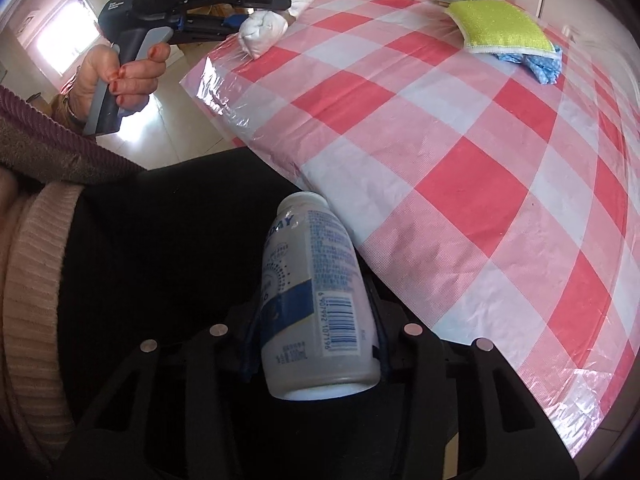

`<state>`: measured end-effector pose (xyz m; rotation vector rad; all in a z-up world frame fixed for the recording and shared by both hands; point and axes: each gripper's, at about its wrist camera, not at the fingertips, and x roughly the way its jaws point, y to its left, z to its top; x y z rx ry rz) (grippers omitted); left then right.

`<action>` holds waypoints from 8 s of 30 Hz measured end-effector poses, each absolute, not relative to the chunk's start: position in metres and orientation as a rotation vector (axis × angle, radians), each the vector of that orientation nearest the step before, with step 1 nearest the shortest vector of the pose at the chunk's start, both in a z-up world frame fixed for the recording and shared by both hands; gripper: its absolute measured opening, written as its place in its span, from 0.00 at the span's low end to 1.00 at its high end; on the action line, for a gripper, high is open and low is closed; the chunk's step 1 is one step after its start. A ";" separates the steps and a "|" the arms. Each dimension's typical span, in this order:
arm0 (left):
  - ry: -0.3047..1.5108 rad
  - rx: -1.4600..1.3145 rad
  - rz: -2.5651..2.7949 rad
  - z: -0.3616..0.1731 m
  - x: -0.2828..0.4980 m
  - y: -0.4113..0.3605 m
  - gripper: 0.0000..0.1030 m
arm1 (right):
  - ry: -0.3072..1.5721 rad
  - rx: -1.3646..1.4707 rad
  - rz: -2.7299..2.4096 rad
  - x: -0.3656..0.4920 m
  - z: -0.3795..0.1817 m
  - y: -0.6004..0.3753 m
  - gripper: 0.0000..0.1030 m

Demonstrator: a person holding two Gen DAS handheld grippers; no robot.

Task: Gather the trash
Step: 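Lift the rolled cloth and bottle and carry both toward the orange bucket, then open both tools over the bucket to drop the cloth and bottle, then move both open tools back over the sponge and blue rag, then grasp the yellow-green sponge with the left tool while the right tool grasps the blue rag, then carry the sponge and blue rag over the orange bucket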

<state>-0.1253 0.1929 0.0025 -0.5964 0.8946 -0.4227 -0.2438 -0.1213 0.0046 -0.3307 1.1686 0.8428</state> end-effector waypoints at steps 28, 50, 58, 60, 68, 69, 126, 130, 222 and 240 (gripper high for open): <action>0.698 -0.702 -0.235 0.032 -0.141 0.299 0.38 | 0.911 -0.127 1.072 -0.147 0.087 0.018 0.42; 0.716 -0.808 0.058 -0.023 -0.132 0.387 0.84 | 0.993 -0.028 1.088 -0.042 0.058 0.166 0.81; 0.681 -0.754 0.088 -0.016 -0.138 0.389 0.87 | 0.902 0.049 1.051 -0.044 0.068 0.145 0.85; 0.680 -0.750 0.088 -0.014 -0.138 0.388 0.90 | 0.884 0.075 1.040 -0.044 0.069 0.138 0.90; 0.679 -0.756 0.073 -0.008 -0.140 0.377 0.91 | 0.746 0.204 1.066 -0.040 0.070 0.099 0.96; 0.678 -0.753 0.061 -0.006 -0.139 0.374 0.91 | 0.732 0.217 1.069 -0.040 0.068 0.095 0.96; 0.853 -0.623 -0.310 0.052 -0.093 0.130 0.91 | 0.537 0.578 0.651 -0.022 0.047 -0.214 0.96; 0.894 -0.653 -0.348 0.043 -0.076 0.099 0.91 | 0.544 0.606 0.618 -0.013 0.039 -0.231 0.96; 0.899 -0.426 -0.128 0.033 -0.058 0.152 0.77 | 0.717 0.403 0.672 -0.013 0.038 -0.176 0.25; 0.859 -0.501 -0.081 0.020 -0.068 0.212 0.77 | 0.754 0.301 0.661 -0.015 0.054 -0.114 0.25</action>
